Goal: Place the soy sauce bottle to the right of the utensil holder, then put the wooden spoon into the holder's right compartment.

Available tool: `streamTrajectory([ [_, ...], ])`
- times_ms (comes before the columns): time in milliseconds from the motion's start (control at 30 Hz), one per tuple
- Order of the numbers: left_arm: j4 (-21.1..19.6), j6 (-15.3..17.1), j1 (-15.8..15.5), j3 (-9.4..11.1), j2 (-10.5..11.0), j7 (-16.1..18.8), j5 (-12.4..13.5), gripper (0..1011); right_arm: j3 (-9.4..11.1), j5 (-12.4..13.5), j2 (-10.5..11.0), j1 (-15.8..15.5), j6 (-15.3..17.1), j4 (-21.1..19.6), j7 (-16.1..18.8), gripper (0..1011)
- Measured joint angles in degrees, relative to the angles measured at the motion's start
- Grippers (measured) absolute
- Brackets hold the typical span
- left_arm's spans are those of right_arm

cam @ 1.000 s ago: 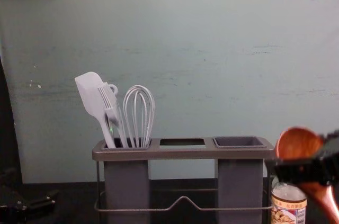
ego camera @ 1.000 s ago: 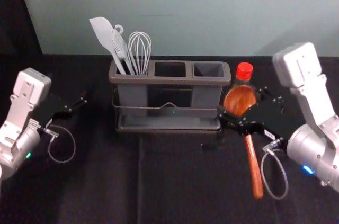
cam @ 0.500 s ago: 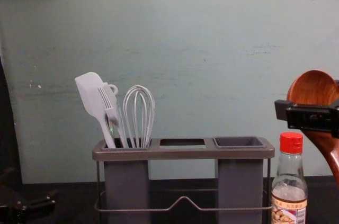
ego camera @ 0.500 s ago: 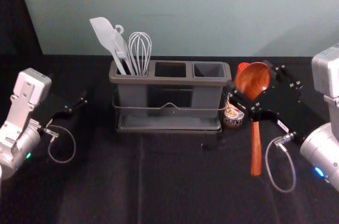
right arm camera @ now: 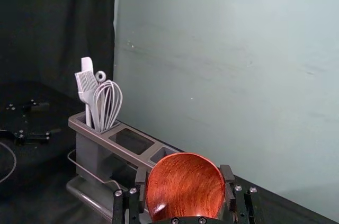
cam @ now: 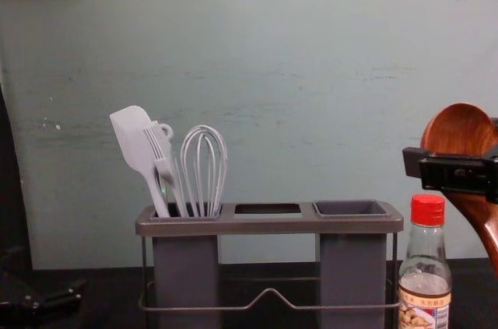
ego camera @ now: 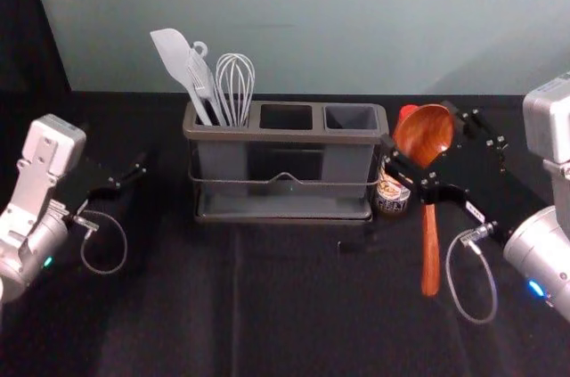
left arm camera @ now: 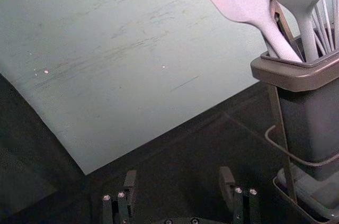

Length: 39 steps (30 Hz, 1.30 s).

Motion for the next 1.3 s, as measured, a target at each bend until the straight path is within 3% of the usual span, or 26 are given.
streamTrajectory([
  [400, 0.0, 0.0, 0.0, 0.0, 0.0, 0.0, 0.0, 1000, -0.1, -0.2, 0.0, 0.1, 0.2, 0.1, 0.0, 841],
  [500, 0.0, 0.0, 0.0, 0.0, 0.0, 0.0, 0.0, 1000, -0.1, 0.0, 0.5, 1.4, 0.2, 0.0, 0.0, 841],
  [633, 0.0, 0.0, 0.0, 0.0, 0.0, 0.0, 0.0, 1000, -0.7, -0.1, 1.5, 5.8, 0.7, 0.5, 0.1, 841],
  [833, 0.0, 0.0, 0.0, 0.0, 0.0, 0.0, 0.0, 1000, -3.5, -0.3, 2.8, 17.4, 1.6, 5.4, 1.9, 842],
  [933, 0.0, 0.0, 0.0, 0.0, 0.0, 0.0, 0.0, 1000, -4.5, -0.1, 2.7, 20.9, 1.0, 7.7, 2.5, 841],
  [1067, 0.0, 0.0, 0.0, 0.0, 0.0, 0.0, 0.0, 1000, -6.1, 0.8, 2.1, 25.6, -1.4, 12.0, 2.8, 841],
  [1300, 0.0, 0.0, 0.0, 0.0, 0.0, 0.0, 0.0, 1000, -7.9, 2.2, 0.5, 29.7, -8.2, 18.9, 2.1, 841],
])
